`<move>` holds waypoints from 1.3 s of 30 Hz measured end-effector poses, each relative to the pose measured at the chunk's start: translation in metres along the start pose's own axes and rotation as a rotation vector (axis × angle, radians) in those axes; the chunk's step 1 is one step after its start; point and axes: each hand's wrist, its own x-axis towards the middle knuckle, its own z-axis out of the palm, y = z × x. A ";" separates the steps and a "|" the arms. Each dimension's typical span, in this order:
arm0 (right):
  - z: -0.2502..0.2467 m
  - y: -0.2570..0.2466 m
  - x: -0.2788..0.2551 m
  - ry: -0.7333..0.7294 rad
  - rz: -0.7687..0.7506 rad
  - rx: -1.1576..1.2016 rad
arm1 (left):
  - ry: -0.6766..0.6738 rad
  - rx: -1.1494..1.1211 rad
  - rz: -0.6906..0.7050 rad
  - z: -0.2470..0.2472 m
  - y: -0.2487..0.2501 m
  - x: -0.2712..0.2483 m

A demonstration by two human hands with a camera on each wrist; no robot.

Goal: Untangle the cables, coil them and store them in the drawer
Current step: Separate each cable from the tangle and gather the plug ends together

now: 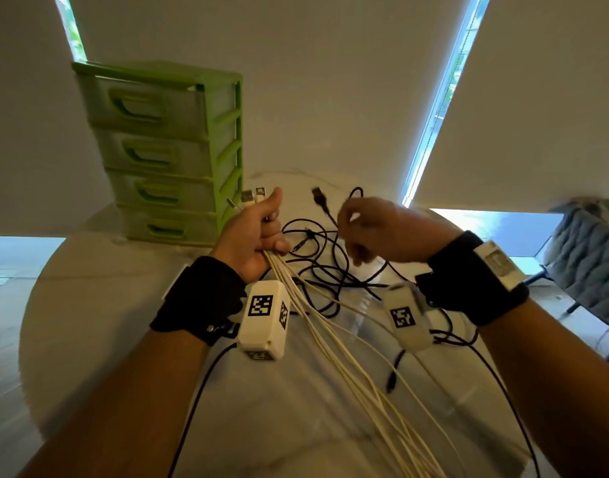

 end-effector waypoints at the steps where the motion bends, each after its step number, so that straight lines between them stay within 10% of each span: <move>1: -0.002 -0.005 0.001 0.056 -0.044 0.103 | 0.001 -0.008 0.011 0.001 -0.001 -0.001; 19: 0.036 -0.005 0.018 -0.003 -0.109 0.100 | 0.240 0.061 0.176 0.009 -0.007 0.001; 32: -0.013 0.061 0.004 1.115 0.010 0.044 | 0.246 -0.242 0.169 0.000 0.020 -0.006; 36: -0.022 0.076 -0.001 0.903 0.339 0.036 | 0.188 -0.069 0.178 -0.003 0.020 -0.010; 39: -0.015 0.056 0.000 0.808 0.152 0.216 | 0.132 0.103 0.192 0.002 0.010 -0.009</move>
